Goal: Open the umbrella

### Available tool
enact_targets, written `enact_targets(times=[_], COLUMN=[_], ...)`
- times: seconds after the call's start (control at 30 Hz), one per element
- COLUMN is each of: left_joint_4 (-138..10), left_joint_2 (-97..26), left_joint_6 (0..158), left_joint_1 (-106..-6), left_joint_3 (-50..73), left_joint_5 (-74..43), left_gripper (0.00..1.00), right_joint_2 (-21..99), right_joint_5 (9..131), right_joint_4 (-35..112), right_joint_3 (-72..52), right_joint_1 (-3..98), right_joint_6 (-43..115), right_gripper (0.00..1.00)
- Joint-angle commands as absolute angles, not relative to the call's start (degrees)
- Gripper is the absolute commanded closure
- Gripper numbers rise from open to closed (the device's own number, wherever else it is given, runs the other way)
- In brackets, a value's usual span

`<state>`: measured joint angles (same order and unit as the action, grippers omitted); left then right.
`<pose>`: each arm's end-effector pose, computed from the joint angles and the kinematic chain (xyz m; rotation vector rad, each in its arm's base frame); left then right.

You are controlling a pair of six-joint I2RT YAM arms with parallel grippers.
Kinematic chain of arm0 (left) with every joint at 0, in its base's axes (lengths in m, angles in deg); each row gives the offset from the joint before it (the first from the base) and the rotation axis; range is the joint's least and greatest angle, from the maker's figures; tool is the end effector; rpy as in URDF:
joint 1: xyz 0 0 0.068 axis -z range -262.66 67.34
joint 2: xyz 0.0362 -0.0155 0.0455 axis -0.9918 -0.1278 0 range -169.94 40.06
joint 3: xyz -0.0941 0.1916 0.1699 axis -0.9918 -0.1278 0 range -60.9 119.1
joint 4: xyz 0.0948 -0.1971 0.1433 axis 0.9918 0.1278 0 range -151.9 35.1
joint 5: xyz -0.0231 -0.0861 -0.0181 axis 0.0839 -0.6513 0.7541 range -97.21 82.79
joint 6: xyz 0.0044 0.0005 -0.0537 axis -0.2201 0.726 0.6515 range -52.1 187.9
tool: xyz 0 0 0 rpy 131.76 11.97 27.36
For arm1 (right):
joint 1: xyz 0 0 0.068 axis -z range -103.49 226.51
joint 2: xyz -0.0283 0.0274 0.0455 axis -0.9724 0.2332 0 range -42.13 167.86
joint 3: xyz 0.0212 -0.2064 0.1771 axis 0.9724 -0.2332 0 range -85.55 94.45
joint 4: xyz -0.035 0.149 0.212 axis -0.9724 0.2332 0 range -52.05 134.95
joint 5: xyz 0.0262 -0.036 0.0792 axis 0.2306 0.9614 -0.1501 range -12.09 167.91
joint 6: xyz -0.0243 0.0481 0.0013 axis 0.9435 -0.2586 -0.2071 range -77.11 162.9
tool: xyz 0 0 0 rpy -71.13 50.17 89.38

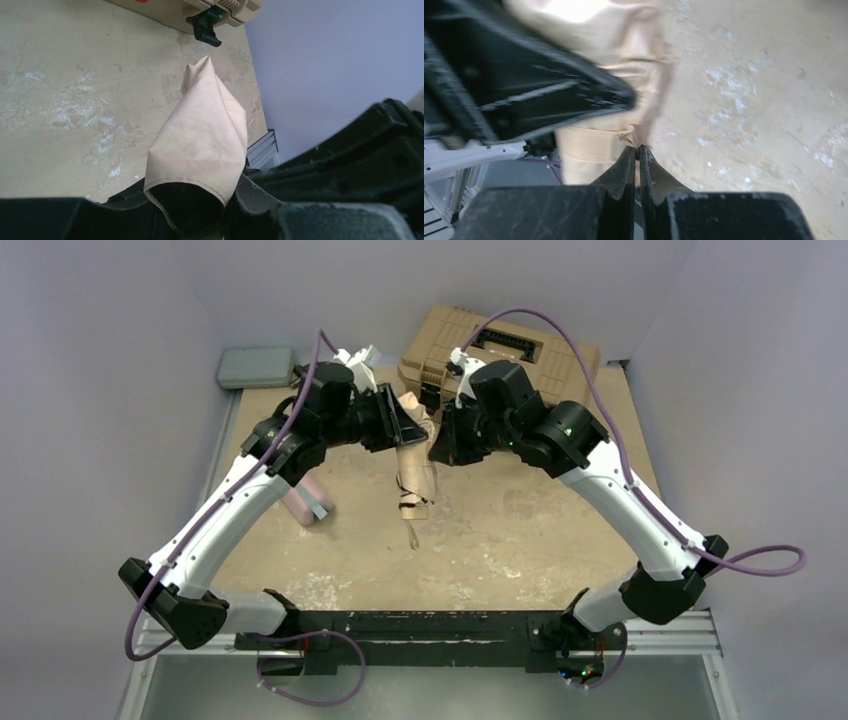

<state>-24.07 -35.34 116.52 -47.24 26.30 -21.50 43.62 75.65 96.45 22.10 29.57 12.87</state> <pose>0.2219 -0.1686 0.4303 -0.0823 2.2173 -1.1309 0.1993 0.2154 0.4585 -0.3647 2.2953 0.7632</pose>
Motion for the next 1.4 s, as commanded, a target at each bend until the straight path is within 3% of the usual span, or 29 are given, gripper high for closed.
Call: enact_targets(times=[0.0,0.3,0.5,0.53,0.6,0.67,0.77,0.9,1.37], left_joint_4=[-31.82,-32.54,-28.60,-28.38,-27.81,-27.02,-25.22,-23.01,-22.70], left_joint_2=[-29.66,-29.36,-28.95,-28.98,-29.23,-29.72,-30.78,-32.10,-36.56], left_joint_6=[114.77,114.50,114.17,114.29,114.70,115.04,115.76,117.17,118.84], left_joint_1=[-46.80,-46.81,-46.80,-46.80,-46.87,-46.73,-46.72,-46.79,-46.73], left_joint_3=[30.10,30.86,31.34,31.30,31.49,31.96,33.25,34.35,37.43], left_joint_5=[-32.92,-36.17,-27.67,-26.68,-25.00,-23.32,-20.77,-16.82,-16.27], left_gripper=[1.00,1.00,1.00,1.00,1.00,1.00,1.00,1.00,1.00], right_joint_2=[41.13,38.12,38.26,38.22,38.07,38.03,37.89,38.37,46.29], right_joint_5=[81.59,79.18,76.07,74.79,73.07,71.62,71.13,69.17,73.76], right_joint_4=[100.06,97.90,99.79,100.02,100.56,100.96,101.45,100.96,104.61], right_joint_3=[14.23,5.84,14.50,16.26,19.45,22.16,25.57,27.65,36.60], right_joint_1=[37.16,38.97,38.91,38.96,38.90,38.91,38.91,38.74,33.83], right_joint_6=[14.90,15.28,17.04,17.35,17.26,16.44,14.99,12.76,14.37], right_gripper=[1.00,1.00,1.00,0.94,0.62,0.40,0.25,0.21,0.24])
